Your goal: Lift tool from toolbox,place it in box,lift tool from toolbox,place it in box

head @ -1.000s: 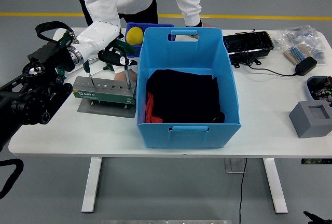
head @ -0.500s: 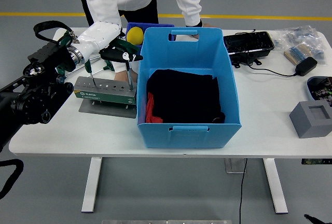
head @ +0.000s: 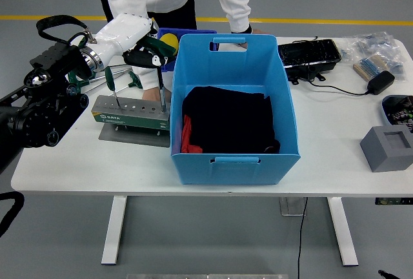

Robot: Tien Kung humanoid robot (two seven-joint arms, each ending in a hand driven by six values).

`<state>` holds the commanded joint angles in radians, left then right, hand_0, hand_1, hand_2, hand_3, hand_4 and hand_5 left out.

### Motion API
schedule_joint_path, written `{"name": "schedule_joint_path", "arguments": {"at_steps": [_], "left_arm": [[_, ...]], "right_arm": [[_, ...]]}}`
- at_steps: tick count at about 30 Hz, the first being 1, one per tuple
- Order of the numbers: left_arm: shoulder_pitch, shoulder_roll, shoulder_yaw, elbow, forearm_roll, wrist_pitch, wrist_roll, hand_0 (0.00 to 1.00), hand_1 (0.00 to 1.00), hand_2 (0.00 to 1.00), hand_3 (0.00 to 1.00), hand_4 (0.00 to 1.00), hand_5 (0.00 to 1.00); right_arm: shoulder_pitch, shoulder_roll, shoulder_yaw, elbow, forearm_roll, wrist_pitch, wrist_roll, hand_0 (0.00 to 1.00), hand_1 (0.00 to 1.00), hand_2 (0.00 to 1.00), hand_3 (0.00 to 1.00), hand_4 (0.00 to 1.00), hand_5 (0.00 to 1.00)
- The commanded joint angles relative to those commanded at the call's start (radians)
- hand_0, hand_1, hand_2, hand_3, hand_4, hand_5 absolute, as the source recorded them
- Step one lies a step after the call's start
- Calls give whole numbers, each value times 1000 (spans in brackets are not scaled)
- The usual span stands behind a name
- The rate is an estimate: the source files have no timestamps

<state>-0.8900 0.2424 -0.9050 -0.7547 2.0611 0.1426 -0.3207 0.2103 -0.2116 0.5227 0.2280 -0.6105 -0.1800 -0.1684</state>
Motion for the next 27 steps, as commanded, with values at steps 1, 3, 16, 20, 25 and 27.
{"name": "schedule_joint_path", "arguments": {"at_steps": [1,3,16,20,25,27], "left_arm": [[-5,3,0,-4,-2,-1,-1,166,2,25,25,755,602],[-15,10,1,-14,-8,-6,-2,166,2,25,25,755,602],[-119,74,37,-110,-48,-79,10,170,2,28,31,728,591],[-147,92,46,-131,-51,-79,8,170,2,30,32,718,577],[-158,103,34,-174,-47,-78,12,172,2,30,33,708,569],[-157,100,25,-192,-47,-77,15,172,2,30,33,708,569]], "right_arm": [[0,0,-1,0,2,0,1,619,603,673,546,785,658],[1,0,-2,0,6,-1,2,619,603,673,546,785,658],[0,-1,-9,-1,20,-1,5,619,601,673,546,785,657],[0,-1,-9,-2,21,-1,5,619,601,673,546,784,657],[-1,-2,-9,-2,22,-1,5,620,601,672,546,783,656],[0,-2,-8,-2,20,0,5,620,601,672,546,783,656]]}}
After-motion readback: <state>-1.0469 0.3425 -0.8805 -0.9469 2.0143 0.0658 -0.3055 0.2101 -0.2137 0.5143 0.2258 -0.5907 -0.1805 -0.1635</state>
